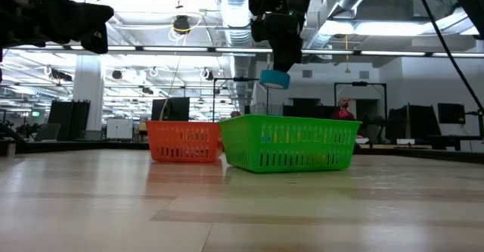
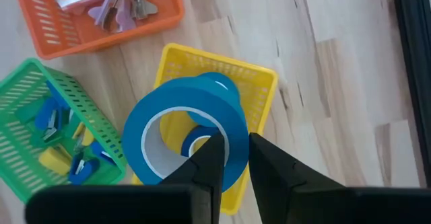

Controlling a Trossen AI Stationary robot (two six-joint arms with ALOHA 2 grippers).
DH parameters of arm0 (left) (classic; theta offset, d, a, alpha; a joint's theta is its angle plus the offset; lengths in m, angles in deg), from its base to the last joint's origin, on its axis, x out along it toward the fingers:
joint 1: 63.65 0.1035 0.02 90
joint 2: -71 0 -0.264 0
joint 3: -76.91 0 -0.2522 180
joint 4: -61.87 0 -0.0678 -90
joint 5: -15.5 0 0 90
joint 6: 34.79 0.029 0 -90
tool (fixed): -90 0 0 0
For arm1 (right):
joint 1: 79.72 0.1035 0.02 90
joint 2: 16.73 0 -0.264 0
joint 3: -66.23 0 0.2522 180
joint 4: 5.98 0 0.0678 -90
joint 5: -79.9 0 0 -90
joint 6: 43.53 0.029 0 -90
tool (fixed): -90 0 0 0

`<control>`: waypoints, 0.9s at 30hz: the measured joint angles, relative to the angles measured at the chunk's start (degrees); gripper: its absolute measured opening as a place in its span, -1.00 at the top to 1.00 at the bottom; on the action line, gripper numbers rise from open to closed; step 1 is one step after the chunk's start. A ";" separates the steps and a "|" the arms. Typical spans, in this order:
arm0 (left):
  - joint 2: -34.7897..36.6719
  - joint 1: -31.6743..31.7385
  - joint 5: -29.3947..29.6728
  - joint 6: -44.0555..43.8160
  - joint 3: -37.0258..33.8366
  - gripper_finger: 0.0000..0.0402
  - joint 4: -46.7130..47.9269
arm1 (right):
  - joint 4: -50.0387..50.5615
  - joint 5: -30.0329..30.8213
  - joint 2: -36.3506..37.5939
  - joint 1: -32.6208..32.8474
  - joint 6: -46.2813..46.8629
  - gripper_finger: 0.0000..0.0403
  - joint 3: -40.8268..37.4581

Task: Pick and place Stapler, Stapler remover, tape
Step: Put the blue tape into the yellow bin

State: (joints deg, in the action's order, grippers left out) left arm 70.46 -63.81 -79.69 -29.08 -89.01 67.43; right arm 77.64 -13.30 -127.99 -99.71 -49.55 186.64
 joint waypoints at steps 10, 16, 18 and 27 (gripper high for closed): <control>0.00 0.00 0.00 0.00 0.00 0.98 0.00 | -1.83 0.00 -0.63 0.06 -0.02 0.71 -3.43; 0.00 0.01 0.00 -0.01 0.00 0.98 0.00 | -4.21 0.02 -0.64 0.11 -0.02 0.71 -8.42; 0.00 -0.01 0.00 -0.01 0.00 0.98 0.00 | -6.04 0.02 -0.63 0.09 -0.02 0.71 -9.84; 0.00 0.00 0.00 -0.01 0.00 0.98 0.00 | -12.50 0.00 -0.64 0.04 -0.02 0.71 -15.46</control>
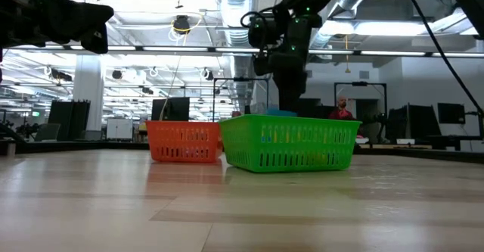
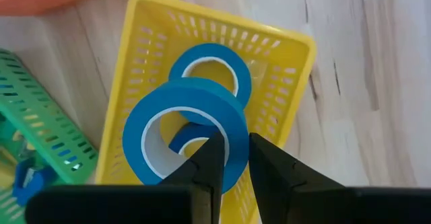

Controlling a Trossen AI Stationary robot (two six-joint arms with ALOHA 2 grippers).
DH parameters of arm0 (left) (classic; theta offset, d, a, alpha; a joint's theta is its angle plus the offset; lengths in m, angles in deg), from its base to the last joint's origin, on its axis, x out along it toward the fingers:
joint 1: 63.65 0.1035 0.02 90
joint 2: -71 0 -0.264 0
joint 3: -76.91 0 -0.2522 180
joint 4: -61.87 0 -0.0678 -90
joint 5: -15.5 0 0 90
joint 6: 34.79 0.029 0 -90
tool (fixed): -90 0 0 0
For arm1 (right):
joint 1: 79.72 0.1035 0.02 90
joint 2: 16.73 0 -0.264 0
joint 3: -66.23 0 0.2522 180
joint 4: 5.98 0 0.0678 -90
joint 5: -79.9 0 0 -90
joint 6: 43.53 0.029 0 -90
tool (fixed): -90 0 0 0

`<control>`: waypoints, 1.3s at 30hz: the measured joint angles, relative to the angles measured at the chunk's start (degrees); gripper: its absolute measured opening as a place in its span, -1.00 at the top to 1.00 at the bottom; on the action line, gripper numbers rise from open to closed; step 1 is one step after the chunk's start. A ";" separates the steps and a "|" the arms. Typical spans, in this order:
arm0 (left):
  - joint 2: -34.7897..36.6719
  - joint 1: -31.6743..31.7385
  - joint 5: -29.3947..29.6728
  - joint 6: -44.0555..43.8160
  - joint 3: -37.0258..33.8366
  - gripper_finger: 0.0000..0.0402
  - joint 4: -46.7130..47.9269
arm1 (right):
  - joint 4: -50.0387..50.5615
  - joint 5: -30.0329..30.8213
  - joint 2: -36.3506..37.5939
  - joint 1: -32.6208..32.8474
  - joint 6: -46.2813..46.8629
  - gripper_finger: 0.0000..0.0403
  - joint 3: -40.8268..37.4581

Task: Pick and place Stapler, Stapler remover, tape
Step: Put the blue tape into the yellow bin, then return to Home Position

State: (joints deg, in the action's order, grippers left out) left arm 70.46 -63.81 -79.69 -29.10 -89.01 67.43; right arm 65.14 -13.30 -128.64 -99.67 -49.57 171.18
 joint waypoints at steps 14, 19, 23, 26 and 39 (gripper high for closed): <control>0.00 0.02 0.00 0.02 0.00 0.98 -0.02 | -1.33 -1.17 0.01 -0.10 0.53 0.70 -0.56; 0.00 0.02 0.00 0.02 0.00 0.98 -0.02 | -1.67 -3.94 0.01 -0.06 1.49 0.52 -0.56; 0.00 0.00 0.00 0.01 0.00 0.98 -0.02 | -2.33 -4.26 0.01 -0.07 1.82 0.25 -0.56; 0.00 0.02 0.00 0.00 0.00 0.98 -0.02 | -2.79 -4.28 0.01 -0.12 2.98 0.06 -0.56; 0.00 0.01 0.00 0.01 0.00 0.98 -0.02 | -2.90 -4.42 0.31 -6.11 4.01 -0.16 -0.54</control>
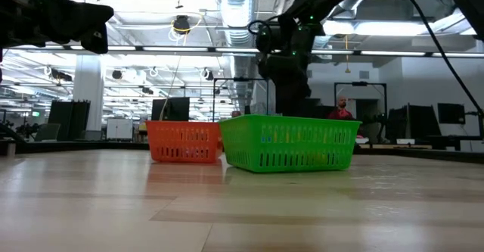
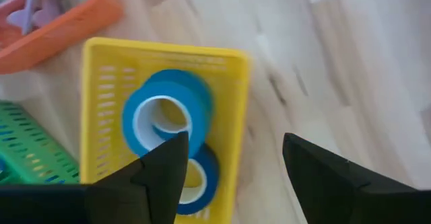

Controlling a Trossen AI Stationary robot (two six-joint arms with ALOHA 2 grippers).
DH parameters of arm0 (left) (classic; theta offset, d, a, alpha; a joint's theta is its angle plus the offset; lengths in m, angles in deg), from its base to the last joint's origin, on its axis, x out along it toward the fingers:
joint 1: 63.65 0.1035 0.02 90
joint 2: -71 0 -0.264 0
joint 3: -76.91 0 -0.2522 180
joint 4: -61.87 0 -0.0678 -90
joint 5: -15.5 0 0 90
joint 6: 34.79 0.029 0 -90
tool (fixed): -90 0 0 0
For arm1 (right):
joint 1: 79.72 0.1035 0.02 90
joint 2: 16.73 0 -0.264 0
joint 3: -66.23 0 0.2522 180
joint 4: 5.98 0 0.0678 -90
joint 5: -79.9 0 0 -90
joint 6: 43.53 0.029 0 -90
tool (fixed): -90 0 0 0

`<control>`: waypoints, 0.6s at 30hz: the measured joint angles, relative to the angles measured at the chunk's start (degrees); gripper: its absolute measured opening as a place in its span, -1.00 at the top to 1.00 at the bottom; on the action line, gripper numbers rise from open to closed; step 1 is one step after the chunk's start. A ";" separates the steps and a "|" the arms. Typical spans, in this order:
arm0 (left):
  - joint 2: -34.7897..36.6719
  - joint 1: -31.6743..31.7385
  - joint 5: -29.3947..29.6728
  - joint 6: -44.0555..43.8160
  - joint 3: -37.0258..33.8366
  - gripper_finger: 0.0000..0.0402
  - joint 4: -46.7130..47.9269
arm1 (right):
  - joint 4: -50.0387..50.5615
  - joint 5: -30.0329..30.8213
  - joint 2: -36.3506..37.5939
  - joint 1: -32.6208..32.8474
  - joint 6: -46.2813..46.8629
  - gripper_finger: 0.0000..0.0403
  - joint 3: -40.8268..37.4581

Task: Pick and place Stapler, Stapler remover, tape
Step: Return to Home Position

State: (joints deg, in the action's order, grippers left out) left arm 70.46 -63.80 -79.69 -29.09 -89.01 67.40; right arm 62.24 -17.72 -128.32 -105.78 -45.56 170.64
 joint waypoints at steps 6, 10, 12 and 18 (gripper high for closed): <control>0.00 0.00 0.00 0.01 0.00 0.98 0.01 | 0.36 -0.01 0.00 -3.62 0.14 -0.11 0.00; 0.00 -0.02 0.00 -0.01 0.00 0.98 0.00 | 0.85 -0.01 0.40 -5.84 0.14 -0.10 0.00; 0.00 -0.01 0.00 0.01 0.00 0.98 0.00 | 0.66 0.00 0.81 -6.56 0.14 -0.09 0.02; 0.00 0.00 0.00 0.00 0.00 0.98 0.01 | 0.56 -0.01 0.81 -7.71 0.80 -0.07 0.02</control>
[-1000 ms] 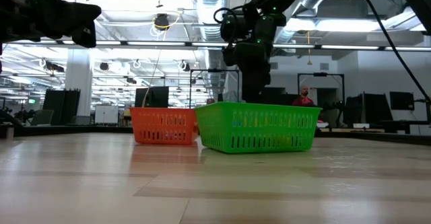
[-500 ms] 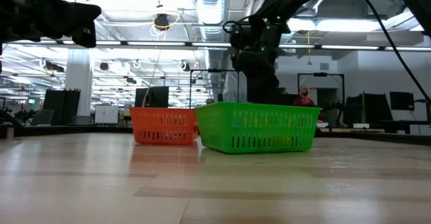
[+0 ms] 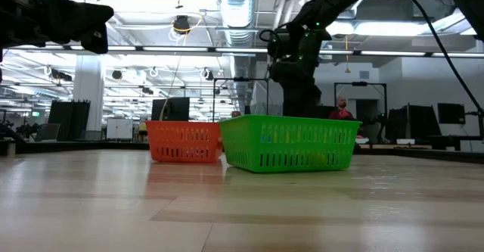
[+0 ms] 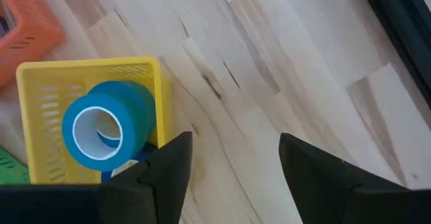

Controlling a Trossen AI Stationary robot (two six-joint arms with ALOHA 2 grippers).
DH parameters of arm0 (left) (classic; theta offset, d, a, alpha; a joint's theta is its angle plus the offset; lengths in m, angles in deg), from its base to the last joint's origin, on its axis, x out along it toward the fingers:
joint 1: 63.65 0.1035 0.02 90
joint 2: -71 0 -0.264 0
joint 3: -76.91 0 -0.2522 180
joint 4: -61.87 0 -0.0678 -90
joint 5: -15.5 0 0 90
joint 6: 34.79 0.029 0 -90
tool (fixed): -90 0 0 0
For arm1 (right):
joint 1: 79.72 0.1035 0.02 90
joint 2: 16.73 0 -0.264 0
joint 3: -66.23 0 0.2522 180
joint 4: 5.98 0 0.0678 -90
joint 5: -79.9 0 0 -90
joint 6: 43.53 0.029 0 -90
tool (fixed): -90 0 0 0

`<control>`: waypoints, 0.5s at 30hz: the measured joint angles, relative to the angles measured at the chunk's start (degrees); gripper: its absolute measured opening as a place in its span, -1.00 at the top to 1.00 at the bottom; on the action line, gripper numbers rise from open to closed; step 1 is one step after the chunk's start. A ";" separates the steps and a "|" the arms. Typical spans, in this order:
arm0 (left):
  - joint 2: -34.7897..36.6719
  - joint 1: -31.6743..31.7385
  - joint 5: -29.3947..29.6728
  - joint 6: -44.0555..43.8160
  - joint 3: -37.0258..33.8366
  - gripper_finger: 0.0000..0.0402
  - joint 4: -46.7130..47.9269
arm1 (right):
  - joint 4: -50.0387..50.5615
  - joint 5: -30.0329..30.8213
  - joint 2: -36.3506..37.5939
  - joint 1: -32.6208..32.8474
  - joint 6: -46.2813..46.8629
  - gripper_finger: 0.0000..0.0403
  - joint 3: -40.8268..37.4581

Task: Pick and place Stapler, Stapler remover, tape
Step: Return to Home Position

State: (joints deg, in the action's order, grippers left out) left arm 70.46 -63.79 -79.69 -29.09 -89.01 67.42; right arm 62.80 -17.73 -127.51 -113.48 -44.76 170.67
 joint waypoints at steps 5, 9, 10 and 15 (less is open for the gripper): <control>0.00 -0.02 0.00 0.00 0.00 0.98 -0.01 | -0.03 0.04 0.00 0.33 -0.03 -0.03 0.00; 0.01 -0.02 0.00 0.01 0.00 0.98 -0.01 | -0.64 0.02 -0.02 1.26 -0.20 0.00 0.00; 0.00 -0.01 0.00 0.01 0.00 0.98 -0.01 | -0.70 -0.02 -0.03 1.38 -0.20 0.01 0.00; 0.00 -0.02 0.00 0.00 0.00 0.98 -0.01 | -1.14 0.00 -0.04 1.86 -0.20 0.06 0.00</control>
State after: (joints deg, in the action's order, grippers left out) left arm 70.46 -63.82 -79.69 -29.10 -89.01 67.40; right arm 61.67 -17.73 -127.56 -111.62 -44.96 170.67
